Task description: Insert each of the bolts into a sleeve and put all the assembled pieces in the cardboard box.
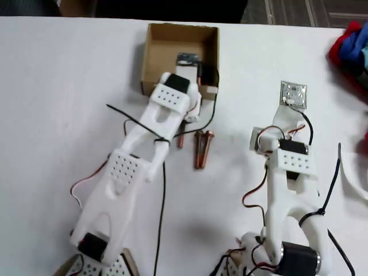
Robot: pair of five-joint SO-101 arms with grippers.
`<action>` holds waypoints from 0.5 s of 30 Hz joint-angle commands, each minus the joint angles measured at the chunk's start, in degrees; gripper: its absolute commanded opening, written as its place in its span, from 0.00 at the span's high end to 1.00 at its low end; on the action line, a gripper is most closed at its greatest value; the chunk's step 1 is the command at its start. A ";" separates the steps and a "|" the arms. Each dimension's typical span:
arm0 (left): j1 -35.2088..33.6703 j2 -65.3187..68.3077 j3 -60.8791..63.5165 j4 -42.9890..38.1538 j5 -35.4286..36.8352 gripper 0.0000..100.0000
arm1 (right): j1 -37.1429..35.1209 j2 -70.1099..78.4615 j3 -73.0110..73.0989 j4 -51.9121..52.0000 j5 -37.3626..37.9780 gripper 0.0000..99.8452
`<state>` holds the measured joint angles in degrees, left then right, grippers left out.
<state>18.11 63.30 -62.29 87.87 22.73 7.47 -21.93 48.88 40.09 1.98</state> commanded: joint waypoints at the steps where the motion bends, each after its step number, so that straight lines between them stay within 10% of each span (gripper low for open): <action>1: 0.09 -0.62 -6.55 5.36 0.09 0.95 | 0.48 -0.13 -3.78 0.22 -0.44 0.98; 10: -0.70 -0.88 -34.24 14.68 0.09 0.97 | 0.57 -0.13 -3.78 -0.04 -0.44 0.98; 15: 1.32 -9.23 -29.41 14.68 0.18 0.97 | 0.66 -0.13 -3.78 -0.13 -0.44 0.98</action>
<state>17.93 62.24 -91.56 101.41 22.64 7.47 -21.93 48.88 40.09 1.98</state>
